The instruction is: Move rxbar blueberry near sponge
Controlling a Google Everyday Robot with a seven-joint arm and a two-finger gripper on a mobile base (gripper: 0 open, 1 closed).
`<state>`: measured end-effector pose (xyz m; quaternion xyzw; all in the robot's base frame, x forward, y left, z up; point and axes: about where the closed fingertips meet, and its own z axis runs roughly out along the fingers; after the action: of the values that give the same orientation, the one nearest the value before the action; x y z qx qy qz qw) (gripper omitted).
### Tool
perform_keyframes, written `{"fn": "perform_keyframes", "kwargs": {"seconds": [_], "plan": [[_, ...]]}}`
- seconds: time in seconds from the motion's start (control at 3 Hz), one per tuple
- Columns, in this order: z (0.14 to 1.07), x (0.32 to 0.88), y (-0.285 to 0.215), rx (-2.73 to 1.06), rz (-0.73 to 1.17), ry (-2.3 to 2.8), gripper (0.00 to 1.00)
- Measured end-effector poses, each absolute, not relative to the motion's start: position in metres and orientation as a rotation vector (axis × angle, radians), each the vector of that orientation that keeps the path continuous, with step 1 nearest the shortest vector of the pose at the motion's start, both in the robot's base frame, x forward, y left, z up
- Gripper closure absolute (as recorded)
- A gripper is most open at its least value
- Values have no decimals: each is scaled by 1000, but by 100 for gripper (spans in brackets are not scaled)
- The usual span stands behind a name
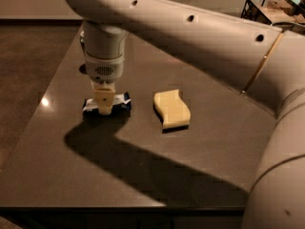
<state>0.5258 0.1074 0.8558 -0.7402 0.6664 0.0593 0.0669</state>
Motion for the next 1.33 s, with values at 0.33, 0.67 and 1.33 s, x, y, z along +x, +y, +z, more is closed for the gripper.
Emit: {"fn": "perform_keyframes", "kwargs": {"seconds": [0.33,0.67,1.33], "plan": [[855,547,70,-2149,155,2113,100],[851,556,40,-2078,150,2202,100],[841,559,15,-2020,132,2304,50]]}}
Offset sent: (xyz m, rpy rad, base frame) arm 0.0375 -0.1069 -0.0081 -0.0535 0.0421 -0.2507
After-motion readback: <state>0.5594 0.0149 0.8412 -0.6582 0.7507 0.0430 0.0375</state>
